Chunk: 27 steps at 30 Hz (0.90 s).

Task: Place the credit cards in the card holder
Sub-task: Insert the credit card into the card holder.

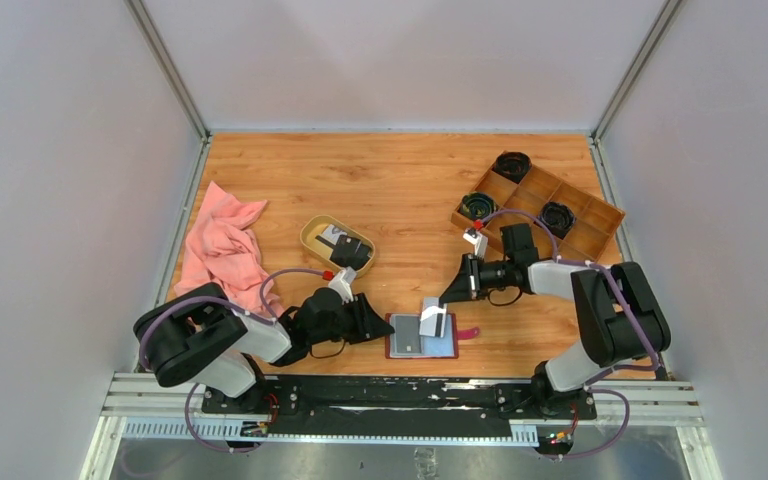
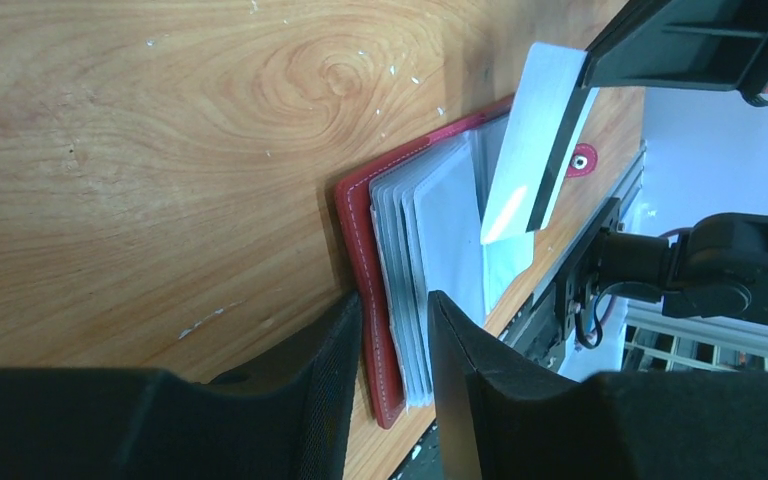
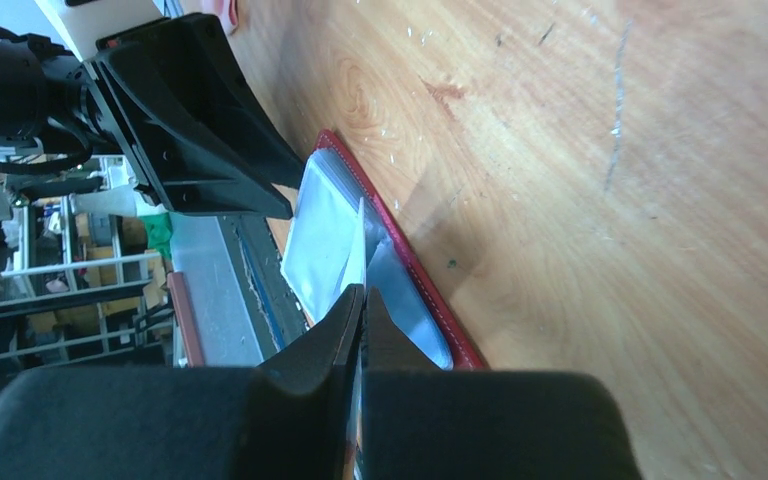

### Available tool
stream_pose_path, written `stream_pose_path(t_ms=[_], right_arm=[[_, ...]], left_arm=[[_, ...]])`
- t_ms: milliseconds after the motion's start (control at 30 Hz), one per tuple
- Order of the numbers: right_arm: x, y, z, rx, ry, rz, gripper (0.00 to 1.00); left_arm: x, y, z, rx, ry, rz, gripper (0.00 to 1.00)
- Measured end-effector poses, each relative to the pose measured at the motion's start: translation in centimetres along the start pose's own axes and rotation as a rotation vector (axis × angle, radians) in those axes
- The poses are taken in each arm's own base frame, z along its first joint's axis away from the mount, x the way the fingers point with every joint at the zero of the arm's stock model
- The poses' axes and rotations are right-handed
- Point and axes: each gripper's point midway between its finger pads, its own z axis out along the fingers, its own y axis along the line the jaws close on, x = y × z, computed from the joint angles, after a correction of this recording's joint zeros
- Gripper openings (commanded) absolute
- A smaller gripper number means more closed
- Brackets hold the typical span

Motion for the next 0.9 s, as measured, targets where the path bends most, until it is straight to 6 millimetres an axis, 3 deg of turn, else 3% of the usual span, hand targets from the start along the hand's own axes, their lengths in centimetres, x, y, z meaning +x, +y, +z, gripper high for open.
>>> stream_pose_path(t_ms=[367,900], right_arm=[[-0.3,-0.5,-0.5,0.025,-0.037,0.0,0.0],[-1.8,0.7,-1.5,-0.036,-0.094,-0.028,0.0]], left_arm=[[0.0,0.0,0.1,-0.002,-0.003,-0.01,0.38],[0.0,0.0,0.1,-0.002,-0.003,-0.011,0.38]])
